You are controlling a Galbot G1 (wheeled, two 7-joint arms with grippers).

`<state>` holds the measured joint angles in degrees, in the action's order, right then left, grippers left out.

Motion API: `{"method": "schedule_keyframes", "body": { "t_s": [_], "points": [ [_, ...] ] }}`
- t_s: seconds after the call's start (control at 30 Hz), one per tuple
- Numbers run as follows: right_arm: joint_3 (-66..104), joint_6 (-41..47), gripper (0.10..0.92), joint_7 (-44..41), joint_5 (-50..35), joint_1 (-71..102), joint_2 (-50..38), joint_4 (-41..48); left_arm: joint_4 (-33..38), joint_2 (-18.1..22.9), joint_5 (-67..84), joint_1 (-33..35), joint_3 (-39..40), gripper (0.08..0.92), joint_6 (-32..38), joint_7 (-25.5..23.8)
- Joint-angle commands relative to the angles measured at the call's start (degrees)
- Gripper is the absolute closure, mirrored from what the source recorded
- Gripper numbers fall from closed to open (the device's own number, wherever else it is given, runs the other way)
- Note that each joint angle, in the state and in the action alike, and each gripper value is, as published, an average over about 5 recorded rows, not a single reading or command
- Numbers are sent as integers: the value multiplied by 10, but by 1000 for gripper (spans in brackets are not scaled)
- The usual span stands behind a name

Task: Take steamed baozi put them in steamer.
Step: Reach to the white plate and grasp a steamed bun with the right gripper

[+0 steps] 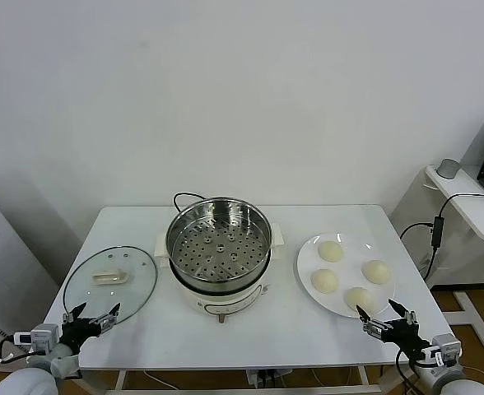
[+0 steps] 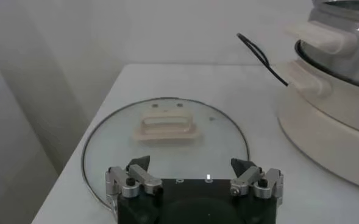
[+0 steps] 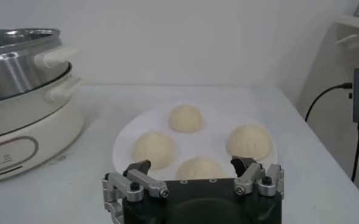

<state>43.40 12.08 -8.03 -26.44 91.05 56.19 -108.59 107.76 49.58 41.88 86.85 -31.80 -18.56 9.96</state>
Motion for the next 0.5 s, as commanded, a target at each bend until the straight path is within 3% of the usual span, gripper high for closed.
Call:
{"method": "schedule_keyframes", "body": {
  "t_s": [0.03,0.3,0.5],
  "points": [
    [12,-21,203,-10,112,-19,-5,3,1,-1,0,0,-1,177,0,0],
    [-18,-90,203,-26,422,-130,-86,46,7,-4,0,-10,2,177,-5,0],
    [-119,-137,203,-84,500,-275,-157,138,12,-4,-3,-13,6,177,-9,-2]
  ]
}}
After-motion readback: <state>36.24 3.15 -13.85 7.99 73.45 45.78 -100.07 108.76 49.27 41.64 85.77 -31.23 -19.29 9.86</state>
